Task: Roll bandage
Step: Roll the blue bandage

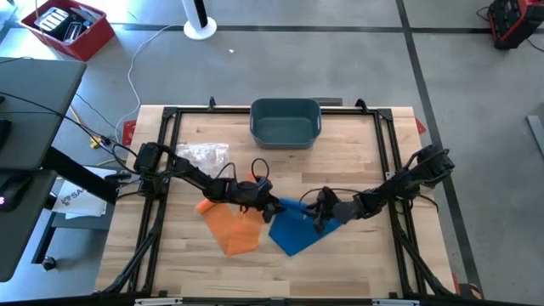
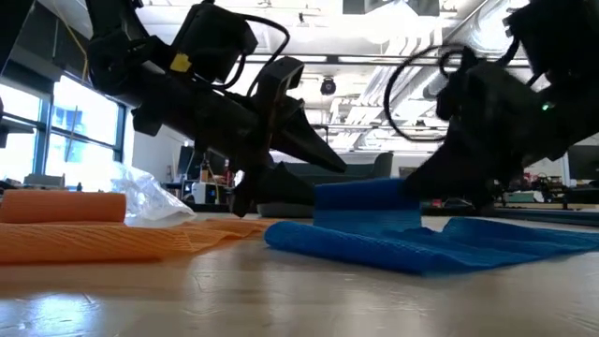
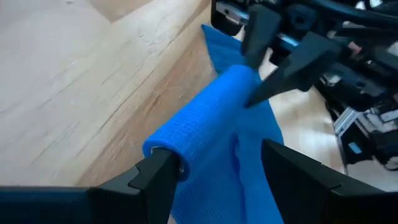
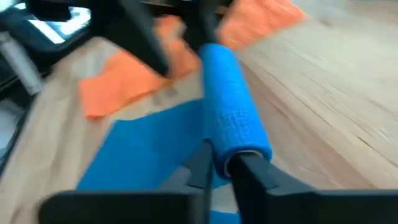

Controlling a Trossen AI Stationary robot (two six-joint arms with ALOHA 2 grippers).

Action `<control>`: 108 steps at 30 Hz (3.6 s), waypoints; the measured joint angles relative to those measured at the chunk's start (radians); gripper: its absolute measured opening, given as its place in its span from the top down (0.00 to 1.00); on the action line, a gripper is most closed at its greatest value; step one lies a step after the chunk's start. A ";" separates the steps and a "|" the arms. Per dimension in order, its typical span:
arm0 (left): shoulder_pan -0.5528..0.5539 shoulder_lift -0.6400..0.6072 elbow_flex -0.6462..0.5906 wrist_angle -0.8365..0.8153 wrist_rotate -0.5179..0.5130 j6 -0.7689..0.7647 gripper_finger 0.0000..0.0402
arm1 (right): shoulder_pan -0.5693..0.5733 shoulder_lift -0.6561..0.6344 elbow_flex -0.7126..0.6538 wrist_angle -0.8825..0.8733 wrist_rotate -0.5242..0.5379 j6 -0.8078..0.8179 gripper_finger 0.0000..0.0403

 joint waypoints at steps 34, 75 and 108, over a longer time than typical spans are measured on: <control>-0.190 -0.206 0.105 0.096 -0.038 0.347 0.83 | 0.235 -0.369 0.003 -0.006 0.132 -0.793 0.97; -0.241 -0.263 0.132 -0.007 -0.438 0.569 1.00 | 0.234 -0.604 0.088 -0.753 0.025 -0.170 0.51; -0.284 -0.345 0.129 -0.169 -0.635 0.567 1.00 | -0.016 -0.265 0.013 -0.686 -0.031 0.002 0.51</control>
